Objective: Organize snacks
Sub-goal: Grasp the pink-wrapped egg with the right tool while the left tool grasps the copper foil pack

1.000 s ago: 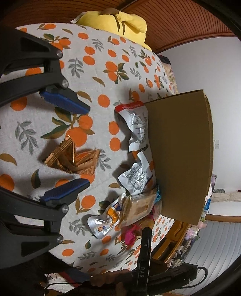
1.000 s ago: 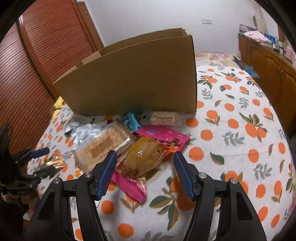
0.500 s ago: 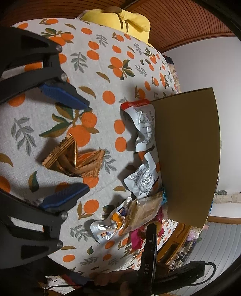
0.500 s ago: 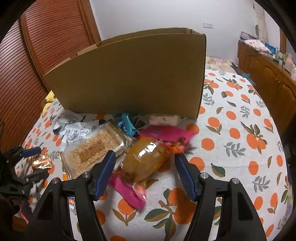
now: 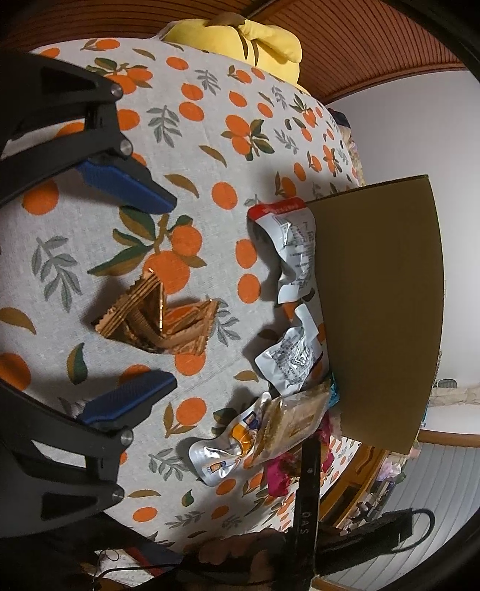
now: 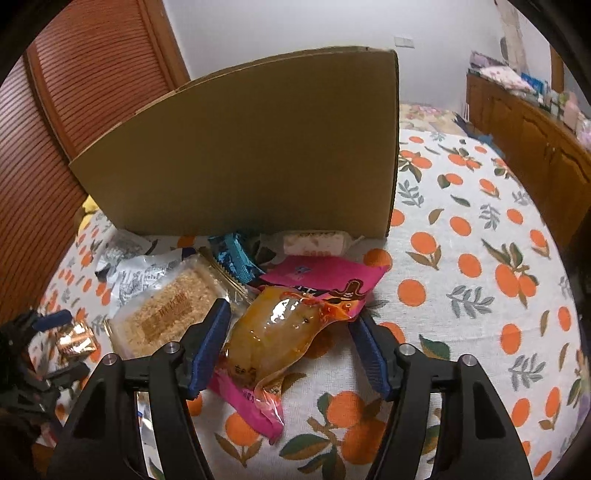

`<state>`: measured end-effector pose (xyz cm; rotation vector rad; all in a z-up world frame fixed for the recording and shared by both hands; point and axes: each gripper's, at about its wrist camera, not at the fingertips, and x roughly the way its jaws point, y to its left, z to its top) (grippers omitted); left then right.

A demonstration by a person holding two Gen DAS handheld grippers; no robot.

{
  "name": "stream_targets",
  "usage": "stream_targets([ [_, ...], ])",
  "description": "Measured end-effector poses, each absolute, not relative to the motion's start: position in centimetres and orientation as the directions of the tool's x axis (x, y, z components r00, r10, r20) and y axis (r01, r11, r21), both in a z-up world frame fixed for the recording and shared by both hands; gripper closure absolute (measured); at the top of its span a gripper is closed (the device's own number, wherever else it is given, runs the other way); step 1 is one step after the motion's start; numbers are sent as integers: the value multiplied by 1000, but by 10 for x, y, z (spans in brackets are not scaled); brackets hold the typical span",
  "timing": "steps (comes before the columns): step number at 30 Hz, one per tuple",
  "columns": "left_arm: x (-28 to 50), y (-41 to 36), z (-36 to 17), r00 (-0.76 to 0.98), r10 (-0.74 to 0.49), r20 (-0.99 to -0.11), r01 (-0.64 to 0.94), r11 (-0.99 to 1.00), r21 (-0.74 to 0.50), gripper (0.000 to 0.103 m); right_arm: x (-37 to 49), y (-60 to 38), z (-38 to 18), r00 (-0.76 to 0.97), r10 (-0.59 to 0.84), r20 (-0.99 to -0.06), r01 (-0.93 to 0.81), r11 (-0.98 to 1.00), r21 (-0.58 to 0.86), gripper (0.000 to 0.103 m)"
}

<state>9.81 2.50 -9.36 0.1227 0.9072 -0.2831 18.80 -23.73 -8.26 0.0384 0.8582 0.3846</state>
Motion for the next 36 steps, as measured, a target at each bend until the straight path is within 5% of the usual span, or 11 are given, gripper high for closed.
stream_targets([
  [5,99,24,-92,568,-213,-795,314,949,-30,21,173,-244,-78,576,359,-735,-361,918,165,58],
  [15,97,21,-84,589,-254,-767,324,944,-64,40,154,-254,-81,589,348,-729,-377,916,133,48],
  [23,97,17,-87,584,-242,-775,336,941,-42,78,158,-248,-89,594,314,-741,-368,925,97,46],
  [36,95,15,-86,596,-228,-770,332,943,-22,82,157,-246,-91,605,306,-735,-363,928,88,46],
])
